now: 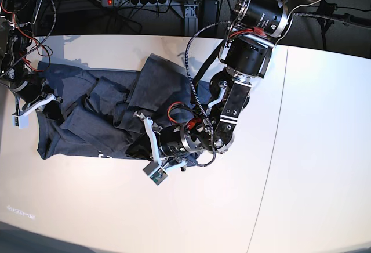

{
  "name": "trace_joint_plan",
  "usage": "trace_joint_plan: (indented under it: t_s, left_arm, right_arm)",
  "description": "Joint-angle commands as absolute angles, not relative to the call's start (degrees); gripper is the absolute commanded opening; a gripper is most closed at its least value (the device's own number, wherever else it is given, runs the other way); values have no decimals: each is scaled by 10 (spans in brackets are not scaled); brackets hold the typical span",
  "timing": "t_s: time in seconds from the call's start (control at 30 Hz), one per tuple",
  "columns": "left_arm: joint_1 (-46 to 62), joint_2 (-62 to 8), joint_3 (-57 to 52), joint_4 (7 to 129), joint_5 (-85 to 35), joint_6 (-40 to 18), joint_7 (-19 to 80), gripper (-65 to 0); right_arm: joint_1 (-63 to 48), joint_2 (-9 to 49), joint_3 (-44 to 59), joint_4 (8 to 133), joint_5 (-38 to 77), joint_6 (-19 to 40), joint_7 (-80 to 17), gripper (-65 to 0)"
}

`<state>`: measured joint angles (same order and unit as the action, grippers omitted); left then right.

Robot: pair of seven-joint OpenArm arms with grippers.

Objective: Fold the T-shirt properly
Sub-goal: 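Regrasp the folded shirt end with the left gripper and press it down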

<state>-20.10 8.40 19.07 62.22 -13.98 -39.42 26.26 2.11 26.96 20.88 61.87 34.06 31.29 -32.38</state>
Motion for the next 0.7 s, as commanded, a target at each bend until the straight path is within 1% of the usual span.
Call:
trace_joint_plan:
  t_s: [0.0, 0.13, 0.3, 0.43, 0.53, 0.67]
  left_arm:
    - [-221, 90, 190, 620, -139, -400, 235, -650]
    - [-239, 81, 190, 569, -115, -400, 187, -650]
    - [-250, 51, 184, 510, -115, -400, 182, -650]
    - [-250, 27, 148, 478, -115, -400, 156, -650]
    - [-251, 20, 123, 458, -115, -400, 148, -650]
    - [-251, 20, 120, 451, -119, -400, 156, -650]
  right_arm:
    - [22, 277, 210, 619, 319, 313, -348, -650]
    - [22, 277, 210, 619, 319, 313, -348, -650]
    - [22, 277, 210, 619, 319, 313, -348, -650]
    - [22, 277, 210, 619, 319, 313, -348, -650]
    - [22, 277, 210, 619, 319, 313, -348, -650]
    - [22, 277, 210, 619, 320, 313, -347, -650]
